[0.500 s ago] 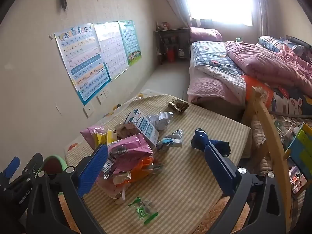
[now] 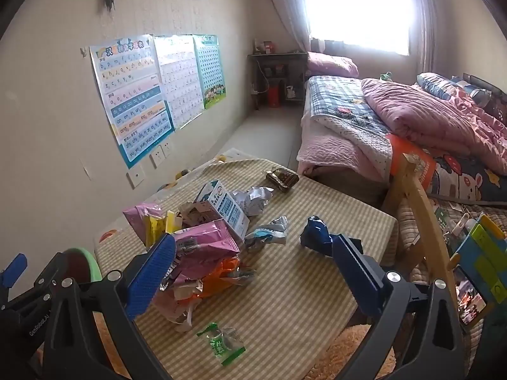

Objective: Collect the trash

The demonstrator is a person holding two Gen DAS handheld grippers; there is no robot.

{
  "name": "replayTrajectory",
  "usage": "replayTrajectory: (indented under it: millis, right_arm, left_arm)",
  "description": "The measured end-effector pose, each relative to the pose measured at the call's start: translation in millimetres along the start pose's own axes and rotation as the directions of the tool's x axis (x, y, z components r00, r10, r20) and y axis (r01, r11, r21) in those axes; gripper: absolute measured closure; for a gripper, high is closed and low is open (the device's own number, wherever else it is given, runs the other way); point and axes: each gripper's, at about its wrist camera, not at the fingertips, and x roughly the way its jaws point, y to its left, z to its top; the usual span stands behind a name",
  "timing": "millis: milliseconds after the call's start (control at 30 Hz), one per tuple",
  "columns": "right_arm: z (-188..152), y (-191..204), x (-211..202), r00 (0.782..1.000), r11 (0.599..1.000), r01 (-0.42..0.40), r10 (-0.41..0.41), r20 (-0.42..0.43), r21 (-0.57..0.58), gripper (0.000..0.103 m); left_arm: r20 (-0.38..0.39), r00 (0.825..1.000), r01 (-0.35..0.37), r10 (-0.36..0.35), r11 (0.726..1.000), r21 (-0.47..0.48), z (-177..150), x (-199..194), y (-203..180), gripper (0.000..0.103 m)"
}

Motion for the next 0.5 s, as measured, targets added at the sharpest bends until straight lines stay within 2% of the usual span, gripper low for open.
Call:
replayTrajectory:
  millis: [300, 500]
  right_arm:
    - [-1, -2, 1, 1.000, 1.000, -0.002, 0.003, -0.017, 0.008, 0.007]
    - [11, -2, -8, 0.998, 0.995, -0.051, 0.055, -0.044, 0.085, 0.007]
  left_arm:
    - [-0.011, 1.000, -0.013, 0.013, 1.000, 0.017, -3, 3, -3, 0.005]
    - [0.025, 0.997, -0.075, 0.075, 0.997, 0.008, -14, 0, -25, 0.005]
